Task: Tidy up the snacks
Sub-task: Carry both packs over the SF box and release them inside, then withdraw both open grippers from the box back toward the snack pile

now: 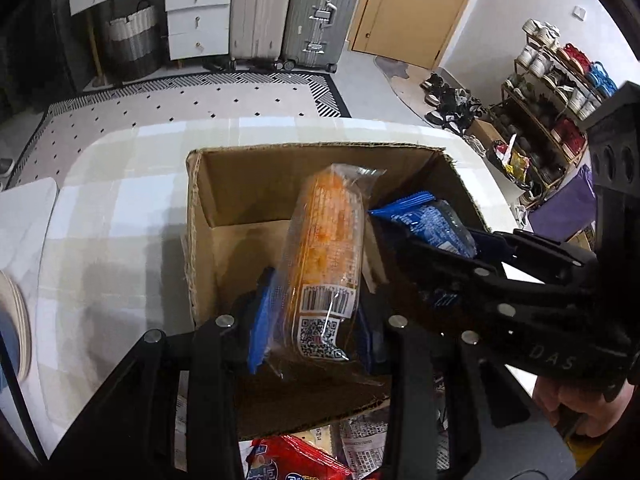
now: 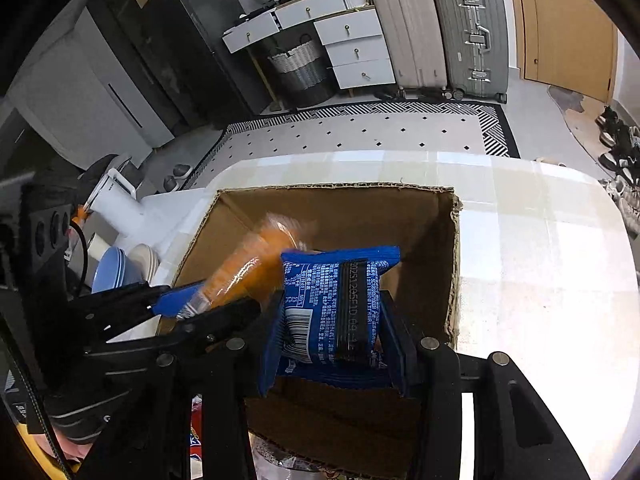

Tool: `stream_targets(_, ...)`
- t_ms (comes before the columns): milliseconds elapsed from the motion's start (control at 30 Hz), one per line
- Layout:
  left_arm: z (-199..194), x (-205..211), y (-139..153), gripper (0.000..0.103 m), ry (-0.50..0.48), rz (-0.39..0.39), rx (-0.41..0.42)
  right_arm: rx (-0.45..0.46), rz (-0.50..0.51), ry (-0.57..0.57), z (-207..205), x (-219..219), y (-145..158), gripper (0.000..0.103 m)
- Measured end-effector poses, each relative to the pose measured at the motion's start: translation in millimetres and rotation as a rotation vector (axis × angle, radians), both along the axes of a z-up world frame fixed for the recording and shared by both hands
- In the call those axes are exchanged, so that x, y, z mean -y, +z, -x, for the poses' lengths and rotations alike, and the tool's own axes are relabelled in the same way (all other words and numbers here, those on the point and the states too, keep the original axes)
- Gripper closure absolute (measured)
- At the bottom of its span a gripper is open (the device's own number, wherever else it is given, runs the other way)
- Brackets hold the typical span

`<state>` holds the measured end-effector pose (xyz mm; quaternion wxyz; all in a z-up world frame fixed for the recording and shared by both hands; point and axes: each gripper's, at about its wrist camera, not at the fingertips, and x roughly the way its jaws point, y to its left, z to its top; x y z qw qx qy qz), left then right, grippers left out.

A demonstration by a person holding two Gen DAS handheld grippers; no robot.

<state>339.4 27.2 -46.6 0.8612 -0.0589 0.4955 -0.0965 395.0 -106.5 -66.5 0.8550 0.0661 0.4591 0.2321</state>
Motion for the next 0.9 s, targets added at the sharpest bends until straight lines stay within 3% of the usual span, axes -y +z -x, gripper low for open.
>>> stream_targets(400, -8, -14, -8, 0.064, 0.023, 0.028, -0.040, 0.029, 0.011, -0.011, 5, 0, 9, 0.055)
stream_targets(567, 1, -17, 8, 0.061, 0.023, 0.042, -0.001, 0.076, 0.004, -0.012, 20, 3, 28, 0.055)
stream_targets(900, 46, -15, 54, 0.044, 0.039, 0.064, 0.070, 0.179, -0.016, -0.006, 69, 11, 78, 0.055)
